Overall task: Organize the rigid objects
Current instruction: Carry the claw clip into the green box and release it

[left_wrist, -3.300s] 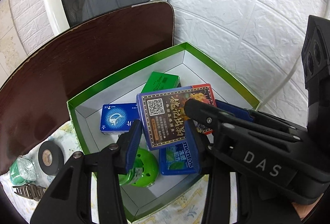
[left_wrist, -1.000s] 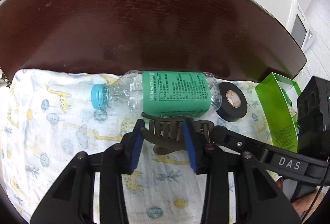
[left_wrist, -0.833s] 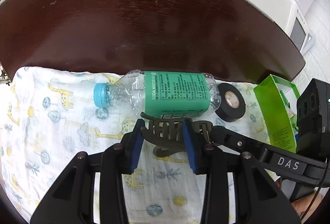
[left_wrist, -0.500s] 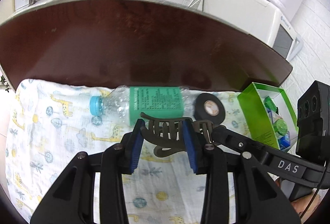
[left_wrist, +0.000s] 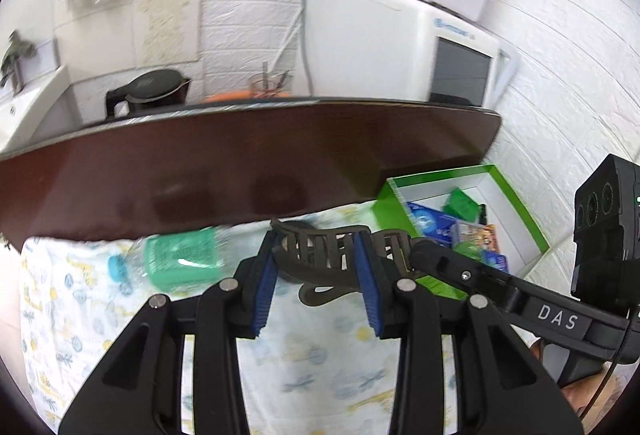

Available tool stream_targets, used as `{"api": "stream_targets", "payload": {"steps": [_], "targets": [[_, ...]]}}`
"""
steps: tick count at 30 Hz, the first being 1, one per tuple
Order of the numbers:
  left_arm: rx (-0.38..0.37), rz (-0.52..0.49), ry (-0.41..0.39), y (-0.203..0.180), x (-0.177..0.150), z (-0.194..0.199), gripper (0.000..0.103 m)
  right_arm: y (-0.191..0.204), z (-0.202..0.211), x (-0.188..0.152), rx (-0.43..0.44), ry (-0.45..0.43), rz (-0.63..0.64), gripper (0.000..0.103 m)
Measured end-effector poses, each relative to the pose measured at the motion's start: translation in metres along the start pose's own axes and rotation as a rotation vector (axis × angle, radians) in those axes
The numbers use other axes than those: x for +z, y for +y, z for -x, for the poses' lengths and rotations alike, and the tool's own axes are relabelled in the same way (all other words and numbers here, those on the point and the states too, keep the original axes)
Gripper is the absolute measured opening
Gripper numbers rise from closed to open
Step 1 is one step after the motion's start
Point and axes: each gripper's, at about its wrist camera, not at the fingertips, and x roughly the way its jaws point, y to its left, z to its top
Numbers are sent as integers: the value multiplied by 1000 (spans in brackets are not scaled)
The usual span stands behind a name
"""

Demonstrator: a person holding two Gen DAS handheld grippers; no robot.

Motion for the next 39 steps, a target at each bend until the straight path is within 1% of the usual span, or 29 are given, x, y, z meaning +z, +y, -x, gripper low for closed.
{"api": "stream_targets", "payload": {"steps": [4, 8, 12, 16, 19, 24, 28, 33, 39], "targets": [[-30, -81, -7, -43, 14, -10, 37, -27, 34, 15, -17, -69, -33, 41], [-85, -137, 18, -83, 26, -31, 37, -59, 62, 31, -47, -135, -80, 41], [-117, -182, 44, -116, 32, -52, 37, -90, 81, 40, -70, -178, -130, 41], [-128, -218, 68, -143, 34, -75, 37, -118, 87, 48, -96, -198, -167, 41], [-137, -227, 92, -153, 36, -92, 37, -138, 87, 56, -110, -206, -189, 41], [-141, -224, 127, -159, 37, -117, 37, -168, 78, 62, -125, -191, -221, 41], [-148, -200, 156, -153, 37, -133, 37, -177, 66, 66, -142, -174, -222, 41], [-152, -185, 191, -147, 35, -149, 37, -183, 52, 70, -188, -168, -199, 41], [-147, -178, 207, -145, 29, -156, 37, -186, 42, 72, -230, -162, -187, 41]]}}
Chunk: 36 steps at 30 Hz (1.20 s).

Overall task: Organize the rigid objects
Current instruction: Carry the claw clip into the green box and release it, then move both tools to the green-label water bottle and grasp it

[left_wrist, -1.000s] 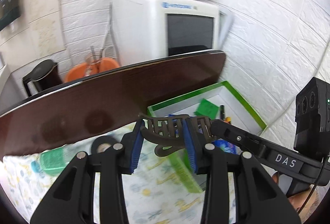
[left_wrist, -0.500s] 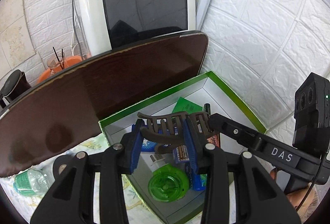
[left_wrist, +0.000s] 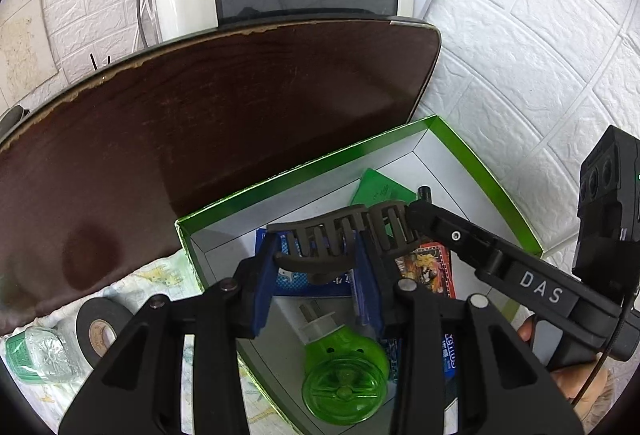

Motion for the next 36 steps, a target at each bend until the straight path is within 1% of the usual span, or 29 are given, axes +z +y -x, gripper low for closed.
{"api": "stream_targets", "payload": {"steps": [2, 4, 5, 8, 12, 17, 20, 22, 25, 26, 32, 36], "targets": [[1, 2, 5, 2, -2, 0, 35, 0, -1, -1, -3, 2, 2, 41], [29, 3, 3, 3, -3, 1, 37, 1, -1, -2, -13, 1, 5, 41], [40, 4, 2, 5, -4, 1, 37, 1, 0, -2, -26, -5, 9, 41], [42, 22, 6, 13, -7, 7, 37, 1, 7, -2, -64, -33, 12, 41], [51, 55, -11, 28, -15, 21, 38, 1, 22, -3, -64, -59, 6, 41], [104, 102, -43, 56, -28, 45, 39, 20, 40, -8, -38, -88, 32, 41], [144, 141, -74, 81, -39, 68, 41, 43, 42, -14, -8, -80, 74, 41], [168, 180, -95, 101, -47, 83, 45, 61, 41, -21, 11, -70, 107, 41], [204, 250, -122, 135, -63, 107, 47, 95, 30, -31, 29, -45, 160, 41], [220, 269, -129, 144, -69, 113, 47, 109, 24, -37, 36, -32, 180, 41], [327, 370, -163, 202, -107, 151, 47, 162, 3, -68, 66, 52, 269, 41], [369, 443, -170, 240, -134, 167, 50, 198, -19, -92, 86, 130, 335, 42]]}}
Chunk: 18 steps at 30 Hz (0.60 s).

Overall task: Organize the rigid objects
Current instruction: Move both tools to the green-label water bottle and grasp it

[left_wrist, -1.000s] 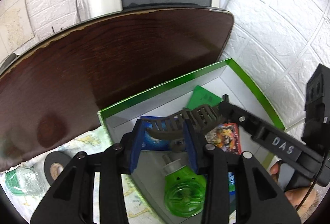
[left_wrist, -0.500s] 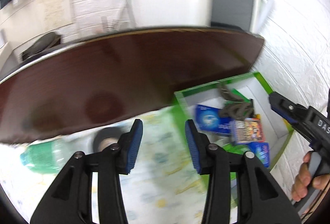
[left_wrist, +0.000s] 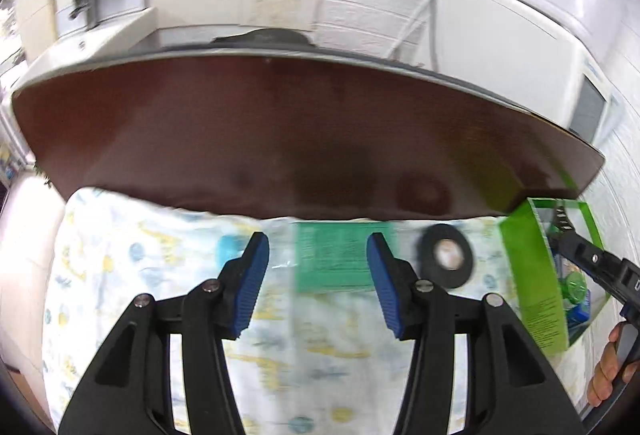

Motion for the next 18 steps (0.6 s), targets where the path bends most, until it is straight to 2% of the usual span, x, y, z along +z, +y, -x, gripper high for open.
{"api": "stream_targets", "payload": {"steps": [3, 8, 11, 14, 16, 18], "targets": [[12, 66, 9, 32, -5, -4, 50, 29, -24, -7, 28, 62, 43, 51], [1, 109, 39, 65, -15, -18, 50, 70, -64, -21, 35, 151, 108, 52], [-46, 115, 61, 74, -21, -26, 51, 85, -81, -27, 32, 179, 121, 52], [-100, 99, 56, 75, -24, -30, 58, 91, -93, -29, 18, 186, 110, 52], [-147, 80, 42, 73, -25, -29, 68, 92, -101, -28, 3, 193, 95, 52], [-179, 72, 33, 71, -23, -28, 73, 92, -107, -28, -9, 200, 82, 52]]}}
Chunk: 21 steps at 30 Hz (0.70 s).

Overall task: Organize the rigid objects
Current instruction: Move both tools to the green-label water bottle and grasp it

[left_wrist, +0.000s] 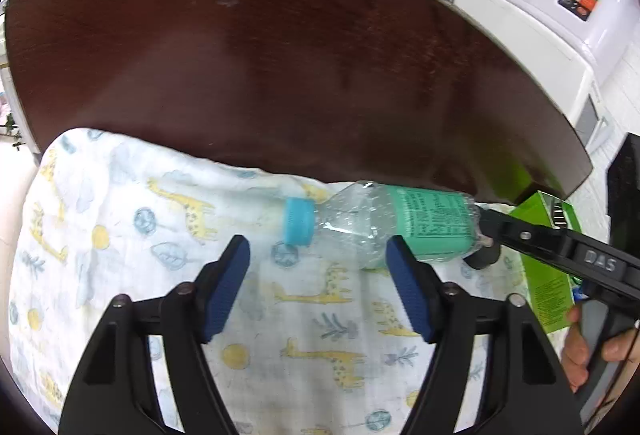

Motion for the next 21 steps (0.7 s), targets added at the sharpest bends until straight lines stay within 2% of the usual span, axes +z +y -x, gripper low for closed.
{"api": "stream_targets", "payload": {"steps": [5, 11, 13, 21], "targets": [[-11, 18, -3, -6, 15, -8, 75, -1, -12, 2, -13, 14, -22, 52], [-39, -1, 62, -11, 21, -35, 75, 0, -20, 2, 11, 21, -27, 52], [-60, 4, 58, -11, 22, -39, 75, 4, -23, 3, 10, 26, 0, 52], [-62, -1, 39, -6, 25, -35, 74, 9, -22, 5, 14, 25, 37, 52]]}}
